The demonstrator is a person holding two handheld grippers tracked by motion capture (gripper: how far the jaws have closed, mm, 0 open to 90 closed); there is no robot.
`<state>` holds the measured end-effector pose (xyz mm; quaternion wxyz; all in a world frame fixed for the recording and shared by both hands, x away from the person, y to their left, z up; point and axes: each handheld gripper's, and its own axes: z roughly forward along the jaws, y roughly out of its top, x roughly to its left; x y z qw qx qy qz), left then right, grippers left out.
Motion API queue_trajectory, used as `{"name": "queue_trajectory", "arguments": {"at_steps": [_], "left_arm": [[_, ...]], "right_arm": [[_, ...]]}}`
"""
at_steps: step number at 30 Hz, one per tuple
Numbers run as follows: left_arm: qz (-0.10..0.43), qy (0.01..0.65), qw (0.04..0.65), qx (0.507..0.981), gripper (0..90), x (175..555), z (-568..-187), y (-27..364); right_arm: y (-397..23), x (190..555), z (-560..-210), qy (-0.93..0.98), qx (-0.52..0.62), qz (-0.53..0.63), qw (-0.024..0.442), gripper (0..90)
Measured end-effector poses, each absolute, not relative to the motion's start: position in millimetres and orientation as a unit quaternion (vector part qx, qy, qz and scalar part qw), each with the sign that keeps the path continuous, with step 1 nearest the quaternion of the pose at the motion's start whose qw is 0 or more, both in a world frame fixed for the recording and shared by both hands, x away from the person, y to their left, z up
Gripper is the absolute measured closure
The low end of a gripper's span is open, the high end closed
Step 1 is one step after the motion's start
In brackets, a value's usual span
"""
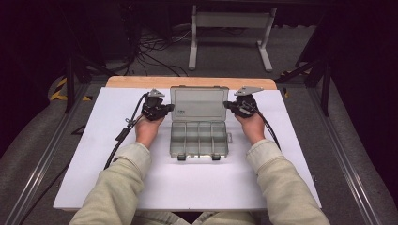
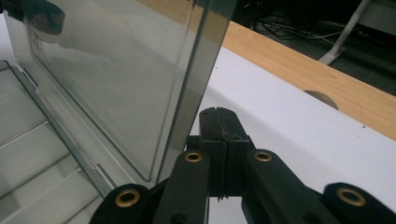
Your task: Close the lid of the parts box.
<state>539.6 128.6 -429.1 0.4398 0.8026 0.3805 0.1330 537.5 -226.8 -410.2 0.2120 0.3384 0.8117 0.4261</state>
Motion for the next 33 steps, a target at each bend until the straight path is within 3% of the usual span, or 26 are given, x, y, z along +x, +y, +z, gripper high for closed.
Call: {"name": "queue_trajectory", "arguments": {"at_steps": [33], "left_arm": [[0.109,0.330,0.509,0.787,89.9,507.0,-405.8,144.5]], "right_arm": [[-232.2,496.5,-379.9,0.810,0.279,0.475,0.203,90.0]]}}
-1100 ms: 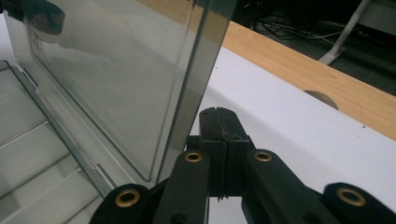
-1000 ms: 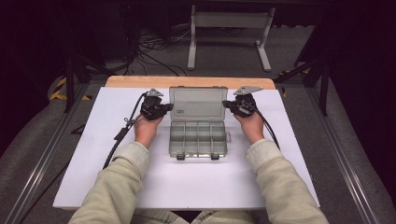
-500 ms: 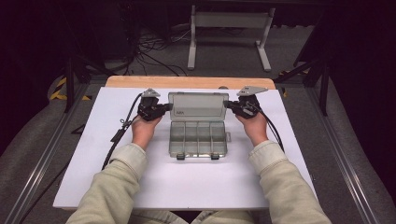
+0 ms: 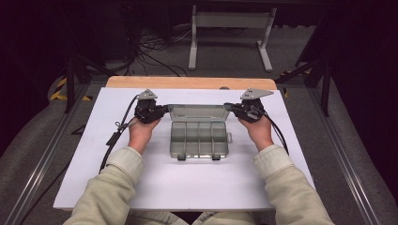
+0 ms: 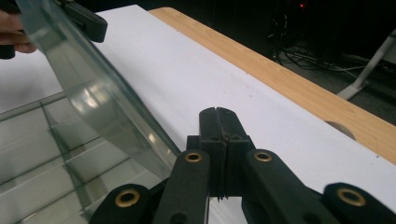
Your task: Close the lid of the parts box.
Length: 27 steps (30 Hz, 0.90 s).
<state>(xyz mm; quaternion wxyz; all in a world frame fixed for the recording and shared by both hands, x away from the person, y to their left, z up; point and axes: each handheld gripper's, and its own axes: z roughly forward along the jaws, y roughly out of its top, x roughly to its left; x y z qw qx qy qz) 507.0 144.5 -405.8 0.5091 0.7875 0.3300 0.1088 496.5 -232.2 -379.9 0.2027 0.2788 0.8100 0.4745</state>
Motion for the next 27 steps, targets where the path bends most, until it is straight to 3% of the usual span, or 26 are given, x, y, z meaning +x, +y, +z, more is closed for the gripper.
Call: {"name": "queue_trajectory", "arguments": {"at_steps": [27], "left_arm": [[0.110,0.282,0.539,0.786,89.8,451.9,-382.9,157.4]], "right_arm": [[-239.4,442.0,-358.6,0.802,0.248,0.509,0.190,90.0]]}}
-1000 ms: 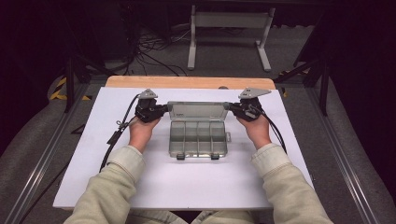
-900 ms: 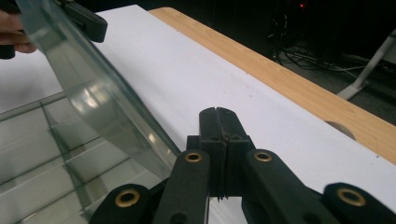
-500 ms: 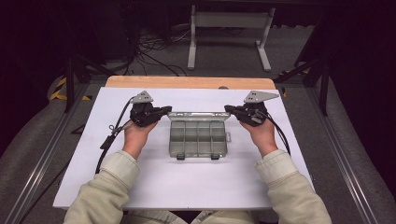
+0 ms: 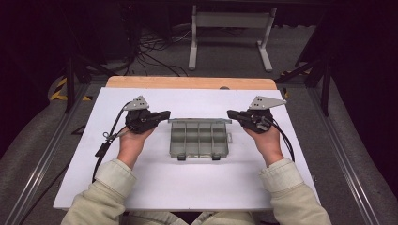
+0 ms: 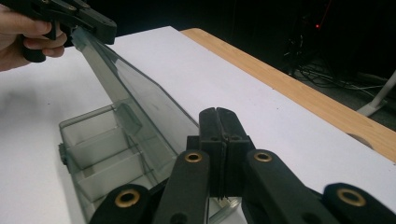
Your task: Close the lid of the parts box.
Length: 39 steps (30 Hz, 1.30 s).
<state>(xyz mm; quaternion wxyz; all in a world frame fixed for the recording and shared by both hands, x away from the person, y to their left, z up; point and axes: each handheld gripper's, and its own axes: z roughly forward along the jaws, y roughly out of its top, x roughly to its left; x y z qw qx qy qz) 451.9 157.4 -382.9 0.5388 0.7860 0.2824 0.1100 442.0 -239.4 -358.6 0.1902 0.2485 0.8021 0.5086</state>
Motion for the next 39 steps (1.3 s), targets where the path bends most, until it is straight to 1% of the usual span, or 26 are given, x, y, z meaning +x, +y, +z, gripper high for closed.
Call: {"name": "queue_trajectory", "arguments": {"at_steps": [8,19,20,29,33,36,39], "left_arm": [[0.108,0.273,0.535,0.792,89.8,436.5,-378.6,158.4],[0.101,0.260,0.530,0.801,89.8,428.4,-373.9,156.8],[0.106,0.257,0.526,0.804,89.8,428.2,-373.3,157.0],[0.079,0.257,0.504,0.821,89.8,425.3,-371.3,157.0],[0.080,0.249,0.487,0.833,89.8,423.5,-370.8,154.7],[0.067,0.246,0.480,0.840,89.8,422.1,-371.5,152.7],[0.066,0.242,0.470,0.846,89.8,421.7,-371.2,151.8]], "right_arm": [[-240.0,427.6,-356.3,0.801,0.246,0.512,0.187,90.0],[-237.9,417.4,-352.1,0.810,0.237,0.507,0.177,90.0],[-237.8,417.1,-352.2,0.811,0.237,0.505,0.175,90.0],[-235.7,415.6,-354.4,0.830,0.240,0.481,0.149,90.0],[-232.2,414.1,-356.4,0.842,0.239,0.465,0.136,90.0],[-229.9,412.9,-357.6,0.849,0.237,0.455,0.127,90.0],[-228.7,411.5,-358.3,0.855,0.236,0.446,0.122,90.0]]}}
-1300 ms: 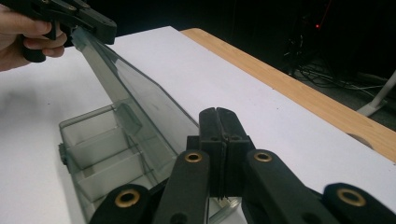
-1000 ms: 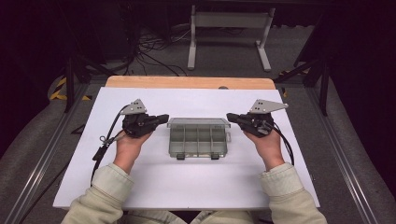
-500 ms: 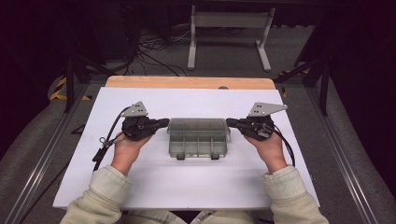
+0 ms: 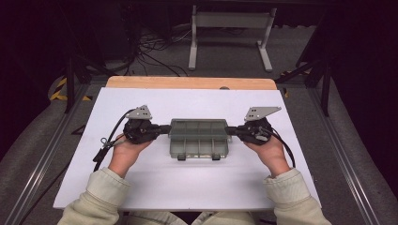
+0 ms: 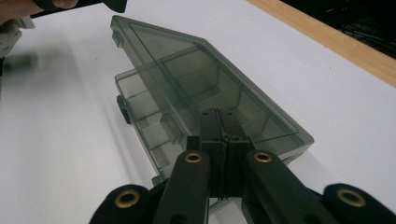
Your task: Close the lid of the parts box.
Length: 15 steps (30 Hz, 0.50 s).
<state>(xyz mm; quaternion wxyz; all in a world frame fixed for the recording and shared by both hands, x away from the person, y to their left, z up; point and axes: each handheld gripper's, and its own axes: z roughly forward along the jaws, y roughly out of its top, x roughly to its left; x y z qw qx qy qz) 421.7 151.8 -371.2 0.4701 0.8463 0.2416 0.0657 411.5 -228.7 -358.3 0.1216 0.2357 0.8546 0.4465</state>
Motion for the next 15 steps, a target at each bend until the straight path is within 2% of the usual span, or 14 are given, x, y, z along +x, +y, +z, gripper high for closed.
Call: {"name": "queue_trajectory", "arguments": {"at_steps": [15], "left_arm": [[0.047,0.224,0.421,0.878,89.8,416.7,-377.4,140.9]], "right_arm": [[-222.1,408.7,-366.0,0.878,0.229,0.409,0.098,90.0]]}}
